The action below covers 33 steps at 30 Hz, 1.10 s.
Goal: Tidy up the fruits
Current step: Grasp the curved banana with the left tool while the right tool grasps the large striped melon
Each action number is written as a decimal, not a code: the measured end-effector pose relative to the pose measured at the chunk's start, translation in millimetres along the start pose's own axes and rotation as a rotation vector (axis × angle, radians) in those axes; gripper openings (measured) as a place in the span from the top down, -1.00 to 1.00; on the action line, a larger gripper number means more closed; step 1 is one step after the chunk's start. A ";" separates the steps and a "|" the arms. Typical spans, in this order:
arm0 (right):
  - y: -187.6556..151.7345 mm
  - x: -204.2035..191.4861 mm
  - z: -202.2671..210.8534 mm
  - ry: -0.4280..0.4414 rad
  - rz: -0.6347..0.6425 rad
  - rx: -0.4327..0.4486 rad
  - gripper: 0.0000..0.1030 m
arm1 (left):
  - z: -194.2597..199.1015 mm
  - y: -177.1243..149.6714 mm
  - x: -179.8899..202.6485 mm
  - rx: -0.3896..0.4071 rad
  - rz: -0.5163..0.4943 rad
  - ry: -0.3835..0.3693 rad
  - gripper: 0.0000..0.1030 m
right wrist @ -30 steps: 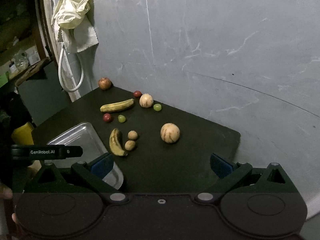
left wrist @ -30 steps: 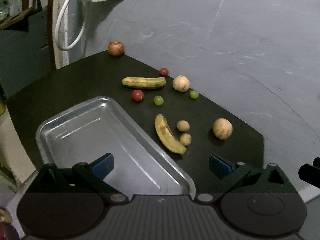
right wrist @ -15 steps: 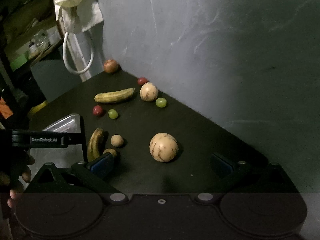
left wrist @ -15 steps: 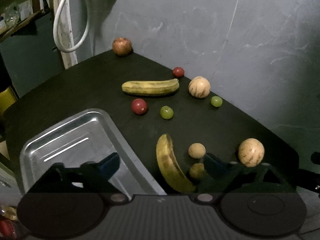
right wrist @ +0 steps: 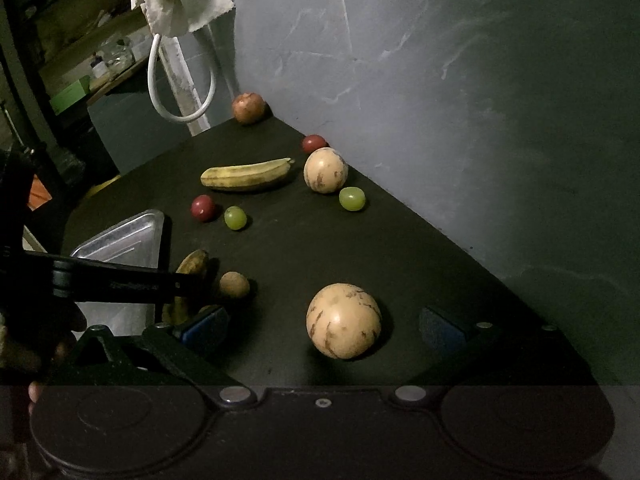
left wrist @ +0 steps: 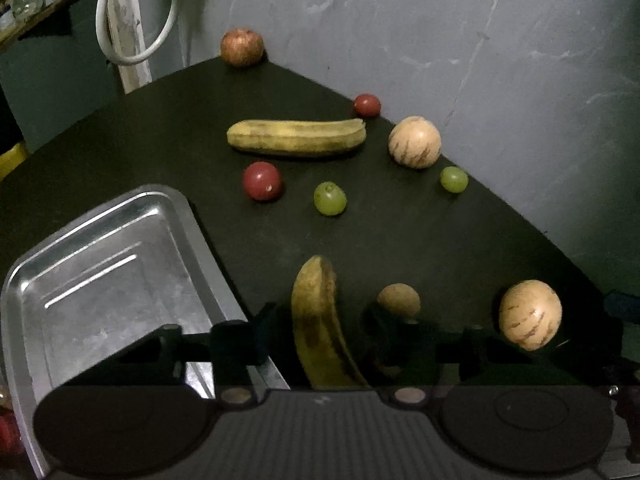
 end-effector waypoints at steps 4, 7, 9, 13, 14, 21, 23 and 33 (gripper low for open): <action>-0.9 1.1 -8.8 0.010 0.013 -0.016 -0.98 | -7.5 -1.5 -1.9 -0.027 0.014 0.010 0.20; -1.6 1.3 -17.4 0.008 0.033 -0.027 -0.97 | -11.7 -2.7 -4.0 -0.046 0.021 0.021 0.21; -1.8 1.1 -23.6 0.001 0.056 -0.035 -0.95 | -13.8 -2.8 -4.5 -0.053 0.025 0.023 0.21; -1.4 3.1 -33.2 -0.008 0.091 -0.046 -0.85 | -15.9 -0.8 -3.2 -0.053 0.021 0.036 0.24; -1.2 3.2 -35.8 -0.010 0.101 -0.049 -0.82 | -16.2 -0.5 -3.0 -0.053 0.022 0.037 0.29; -2.7 2.7 -48.5 -0.013 0.154 -0.088 -0.56 | -16.9 0.1 0.5 -0.050 0.010 0.051 0.35; -3.6 3.6 -50.6 -0.020 0.155 -0.094 -0.53 | -16.6 0.0 0.8 -0.050 0.007 0.053 0.36; -6.9 7.6 -58.0 -0.031 0.148 -0.125 -0.08 | -15.7 -1.4 4.3 -0.037 -0.011 0.062 0.37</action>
Point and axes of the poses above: each gripper's, at about its wrist camera, not at the fingertips, and z roughly against the way its jaws point, x to its right, y to its top, the point moved 7 cm from there along -z, roughly the way its jaws point, and after that the axes turned 8 degrees about -z, right-handed, at the moved point
